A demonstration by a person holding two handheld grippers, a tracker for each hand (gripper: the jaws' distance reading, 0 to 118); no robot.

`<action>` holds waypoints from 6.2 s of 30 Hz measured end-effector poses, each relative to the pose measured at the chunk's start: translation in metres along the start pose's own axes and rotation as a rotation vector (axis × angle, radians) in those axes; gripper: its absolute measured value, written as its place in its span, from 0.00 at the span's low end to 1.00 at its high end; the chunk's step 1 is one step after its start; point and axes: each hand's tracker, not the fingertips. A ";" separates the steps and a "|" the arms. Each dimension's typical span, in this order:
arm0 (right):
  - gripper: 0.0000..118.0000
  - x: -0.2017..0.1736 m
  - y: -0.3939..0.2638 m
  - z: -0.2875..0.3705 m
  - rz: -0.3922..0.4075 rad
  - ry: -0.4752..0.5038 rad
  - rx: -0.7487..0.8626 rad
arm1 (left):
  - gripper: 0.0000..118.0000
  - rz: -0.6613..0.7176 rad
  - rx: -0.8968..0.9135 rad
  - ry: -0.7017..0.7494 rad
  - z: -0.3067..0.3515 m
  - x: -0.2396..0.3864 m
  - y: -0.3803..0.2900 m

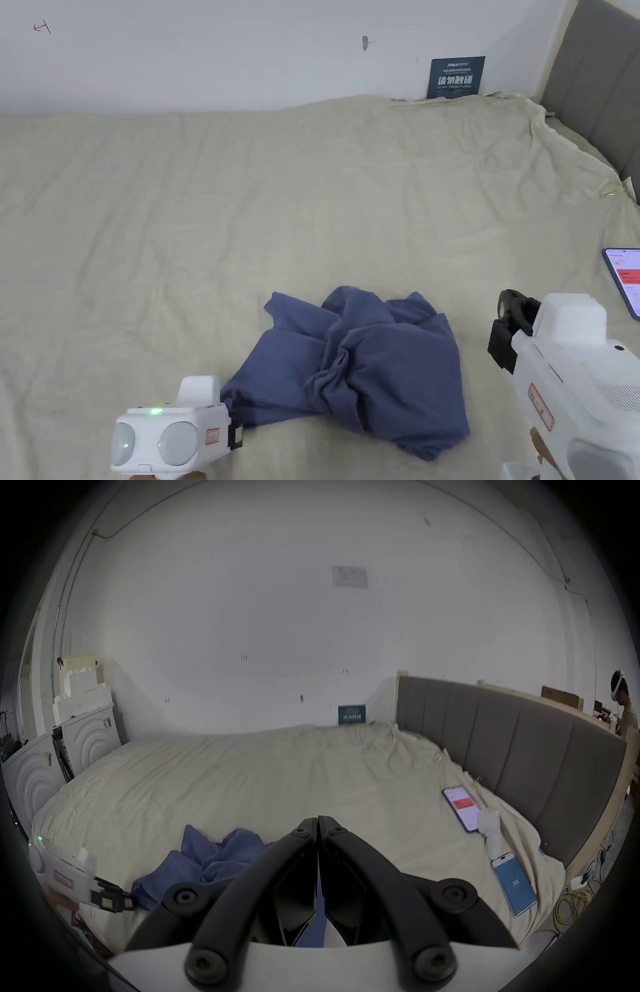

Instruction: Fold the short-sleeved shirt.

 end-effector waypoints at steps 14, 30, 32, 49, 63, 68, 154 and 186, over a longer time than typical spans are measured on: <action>0.82 0.007 -0.039 -0.172 -0.026 0.048 -0.422 | 0.01 -0.014 0.102 -0.082 0.043 -0.002 0.026; 0.03 0.016 -0.064 -0.193 -0.130 0.075 -0.568 | 0.01 0.013 0.097 -0.104 0.040 -0.009 0.026; 0.02 0.021 -0.052 -0.178 -0.142 0.089 -0.516 | 0.01 0.031 0.109 -0.114 0.044 -0.012 0.025; 0.02 0.049 0.128 -0.062 -0.130 0.168 -0.159 | 0.01 0.131 0.421 -0.074 0.155 -0.076 0.126; 0.02 0.027 0.291 -0.099 -0.135 0.148 0.060 | 0.01 0.102 0.619 -0.007 0.239 -0.091 0.294; 0.02 0.020 0.334 -0.117 -0.129 0.124 0.143 | 0.01 0.103 0.670 -0.002 0.258 -0.094 0.350; 0.85 0.001 0.024 0.053 -0.035 -0.015 -0.009 | 0.97 0.085 0.605 0.175 0.192 -0.056 0.032; 0.00 0.014 0.028 -0.059 -0.015 -0.076 -0.005 | 0.77 -0.028 0.218 -0.004 -0.026 -0.066 0.267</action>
